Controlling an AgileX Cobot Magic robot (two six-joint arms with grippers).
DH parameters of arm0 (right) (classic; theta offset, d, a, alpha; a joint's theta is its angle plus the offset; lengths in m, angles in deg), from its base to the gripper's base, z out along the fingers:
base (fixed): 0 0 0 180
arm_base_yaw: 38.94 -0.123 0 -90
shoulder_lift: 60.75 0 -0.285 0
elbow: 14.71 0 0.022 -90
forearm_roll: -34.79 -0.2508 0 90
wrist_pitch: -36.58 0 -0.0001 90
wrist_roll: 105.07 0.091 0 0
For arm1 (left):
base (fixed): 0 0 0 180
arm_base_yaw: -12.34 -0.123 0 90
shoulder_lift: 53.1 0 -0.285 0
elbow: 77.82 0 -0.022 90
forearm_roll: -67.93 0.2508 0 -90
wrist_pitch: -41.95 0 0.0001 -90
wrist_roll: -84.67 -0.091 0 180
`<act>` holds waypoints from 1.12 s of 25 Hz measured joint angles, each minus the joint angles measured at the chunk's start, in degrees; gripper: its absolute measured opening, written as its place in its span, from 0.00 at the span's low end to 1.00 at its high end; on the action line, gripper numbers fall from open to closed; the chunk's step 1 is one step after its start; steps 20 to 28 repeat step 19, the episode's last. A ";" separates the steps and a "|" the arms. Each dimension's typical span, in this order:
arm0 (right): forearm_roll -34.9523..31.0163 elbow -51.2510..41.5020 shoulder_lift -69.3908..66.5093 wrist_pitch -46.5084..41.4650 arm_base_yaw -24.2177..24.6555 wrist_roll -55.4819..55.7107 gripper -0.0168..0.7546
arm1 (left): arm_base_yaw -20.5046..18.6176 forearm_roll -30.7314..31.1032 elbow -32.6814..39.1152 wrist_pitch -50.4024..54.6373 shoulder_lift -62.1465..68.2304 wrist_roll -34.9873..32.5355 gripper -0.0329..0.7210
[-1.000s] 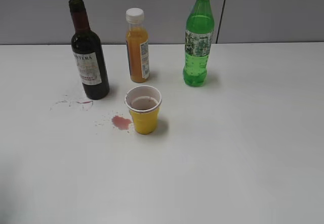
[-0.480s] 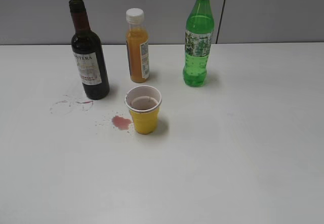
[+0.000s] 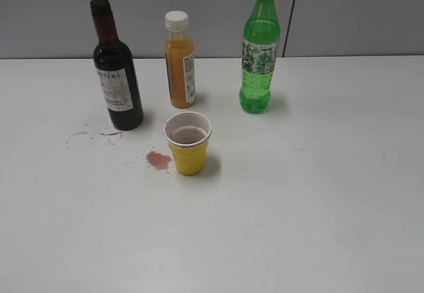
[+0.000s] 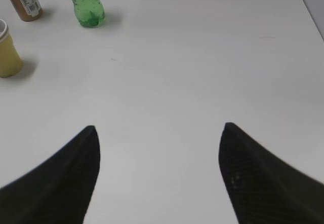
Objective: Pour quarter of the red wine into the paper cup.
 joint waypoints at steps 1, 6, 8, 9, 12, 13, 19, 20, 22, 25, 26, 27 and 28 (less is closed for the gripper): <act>0.00 0.00 0.00 0.00 0.00 0.00 0.74 | 0.00 0.00 0.00 0.00 -1.96 0.00 0.83; 0.00 0.00 0.00 0.00 0.00 0.00 0.74 | 0.00 0.05 0.00 0.00 -10.98 0.00 0.83; 0.00 0.00 0.00 0.00 0.00 0.00 0.74 | 0.00 0.05 0.00 0.01 -14.28 0.00 0.83; 0.00 0.00 0.00 0.00 0.00 0.00 0.74 | 0.00 0.05 0.00 0.18 -15.00 0.00 0.83; -0.01 0.00 0.00 0.00 0.00 0.00 0.74 | 0.00 0.27 0.00 0.17 -15.45 0.00 0.82; -0.07 0.00 0.00 0.00 0.00 0.00 0.74 | 0.00 0.32 0.00 0.17 -15.45 0.00 0.82; -0.07 0.00 0.00 0.00 0.00 0.00 0.74 | 0.00 0.37 0.00 0.17 -15.45 0.00 0.82; -0.07 0.00 0.00 0.00 0.00 0.00 0.74 | 0.00 0.37 0.00 0.17 -15.45 0.00 0.82; -0.07 0.00 0.00 0.00 0.00 0.00 0.74 | 0.00 0.37 0.00 0.17 -15.45 0.00 0.82; -0.07 0.00 0.00 0.00 0.00 0.00 0.74 | 0.00 0.37 0.00 0.17 -15.45 0.00 0.82; -0.07 0.00 0.00 0.00 0.00 0.00 0.74 | 0.00 0.37 0.00 0.17 -15.45 0.00 0.82; -0.07 0.00 0.00 0.00 0.00 0.00 0.74 | 0.00 0.37 0.00 0.17 -15.45 0.00 0.82; -0.07 0.00 0.00 0.00 0.00 0.00 0.74 | 0.00 0.37 0.00 0.17 -15.45 0.00 0.82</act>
